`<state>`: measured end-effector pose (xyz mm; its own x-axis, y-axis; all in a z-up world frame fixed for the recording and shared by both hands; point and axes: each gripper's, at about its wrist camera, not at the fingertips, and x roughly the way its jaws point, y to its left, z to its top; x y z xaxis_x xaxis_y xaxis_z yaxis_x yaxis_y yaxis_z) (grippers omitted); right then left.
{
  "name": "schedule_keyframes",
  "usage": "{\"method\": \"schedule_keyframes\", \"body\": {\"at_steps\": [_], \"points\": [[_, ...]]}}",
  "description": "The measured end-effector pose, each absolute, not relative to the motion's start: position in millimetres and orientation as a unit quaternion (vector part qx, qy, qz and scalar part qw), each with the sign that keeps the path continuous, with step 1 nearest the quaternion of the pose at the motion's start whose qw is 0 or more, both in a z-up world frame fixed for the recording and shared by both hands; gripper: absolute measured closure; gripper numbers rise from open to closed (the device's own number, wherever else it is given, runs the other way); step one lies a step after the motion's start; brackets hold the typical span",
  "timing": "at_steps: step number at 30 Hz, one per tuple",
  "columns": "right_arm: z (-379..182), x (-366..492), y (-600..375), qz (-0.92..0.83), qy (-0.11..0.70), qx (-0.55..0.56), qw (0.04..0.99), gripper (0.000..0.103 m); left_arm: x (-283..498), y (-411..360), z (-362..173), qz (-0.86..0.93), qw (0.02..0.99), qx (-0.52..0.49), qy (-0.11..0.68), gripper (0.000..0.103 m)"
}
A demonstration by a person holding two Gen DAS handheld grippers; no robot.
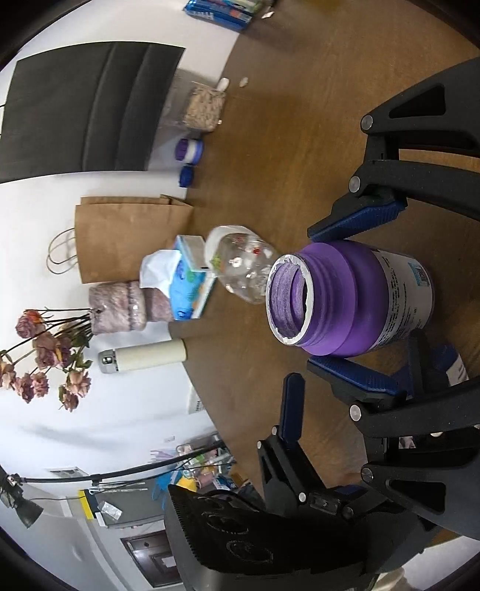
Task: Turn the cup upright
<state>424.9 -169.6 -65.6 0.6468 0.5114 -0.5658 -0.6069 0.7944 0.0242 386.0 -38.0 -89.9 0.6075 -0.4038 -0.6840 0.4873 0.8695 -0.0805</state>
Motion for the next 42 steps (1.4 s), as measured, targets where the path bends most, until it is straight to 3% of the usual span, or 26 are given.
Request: {"method": "schedule_keyframes", "body": {"at_steps": [9,13,24,42], "points": [[-69,422,-172,0.305,0.302,-0.081,0.899,0.035,378,-41,-89,-0.233,0.896,0.059,0.374,0.002],[-60,412,-174,0.304,0.298,-0.075,0.902,0.024,368,-39,-84,-0.221,0.899,0.058,0.375,0.002],[-3,364,-201,0.285,0.258,-0.059,0.921,0.024,312,-18,-35,-0.163,0.943,0.06,0.282,0.0],[20,293,-241,0.249,0.239,-0.061,0.937,0.023,236,8,-1,-0.095,0.974,0.028,0.202,0.0]]}}
